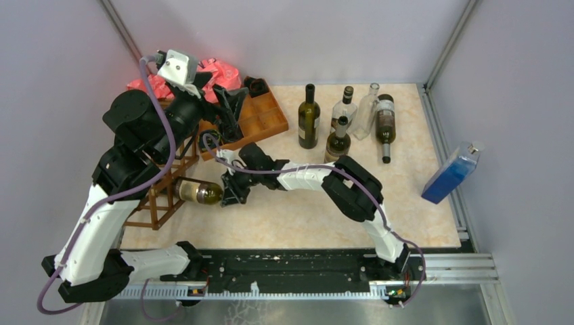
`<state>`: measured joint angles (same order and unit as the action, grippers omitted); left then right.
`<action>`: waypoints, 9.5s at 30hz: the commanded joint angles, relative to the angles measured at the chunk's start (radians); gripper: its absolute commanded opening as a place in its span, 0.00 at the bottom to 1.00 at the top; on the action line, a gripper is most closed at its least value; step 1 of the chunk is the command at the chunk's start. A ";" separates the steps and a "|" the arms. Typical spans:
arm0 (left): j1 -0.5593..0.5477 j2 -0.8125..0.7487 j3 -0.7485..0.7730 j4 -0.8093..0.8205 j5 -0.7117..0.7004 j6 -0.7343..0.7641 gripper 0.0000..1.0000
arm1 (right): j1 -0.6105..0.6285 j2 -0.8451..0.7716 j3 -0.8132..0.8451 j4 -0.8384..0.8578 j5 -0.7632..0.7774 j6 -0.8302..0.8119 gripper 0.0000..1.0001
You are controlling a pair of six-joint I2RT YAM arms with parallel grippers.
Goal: Put the wine bottle on the wine rack
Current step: Place the wine bottle in the wine rack, then pick up the wine bottle from the center of the board.
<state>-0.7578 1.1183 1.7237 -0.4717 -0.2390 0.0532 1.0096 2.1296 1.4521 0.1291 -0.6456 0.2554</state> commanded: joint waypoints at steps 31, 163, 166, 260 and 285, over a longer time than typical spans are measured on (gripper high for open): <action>-0.005 0.029 0.029 -0.007 0.023 -0.008 0.99 | 0.047 0.221 0.498 -0.045 -0.124 0.101 0.00; 0.005 -0.364 -0.554 0.219 0.395 -0.454 0.98 | -0.825 -0.809 0.401 -1.123 0.062 -0.724 0.87; 0.005 -0.363 -0.571 0.233 0.402 -0.460 0.99 | -0.811 -0.782 0.365 -1.110 0.078 -0.711 0.86; -0.189 0.034 -1.009 0.533 0.551 -0.113 0.99 | -0.900 -0.953 -0.801 0.136 -0.537 0.395 0.00; -0.189 0.160 -1.104 0.597 0.576 0.068 0.98 | -0.899 -0.950 -0.812 0.169 -0.540 0.413 0.00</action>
<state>-0.9405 1.2873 0.6395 0.0551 0.2947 0.0998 0.1154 1.1927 0.6281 0.2028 -1.1233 0.6140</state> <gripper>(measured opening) 0.985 0.329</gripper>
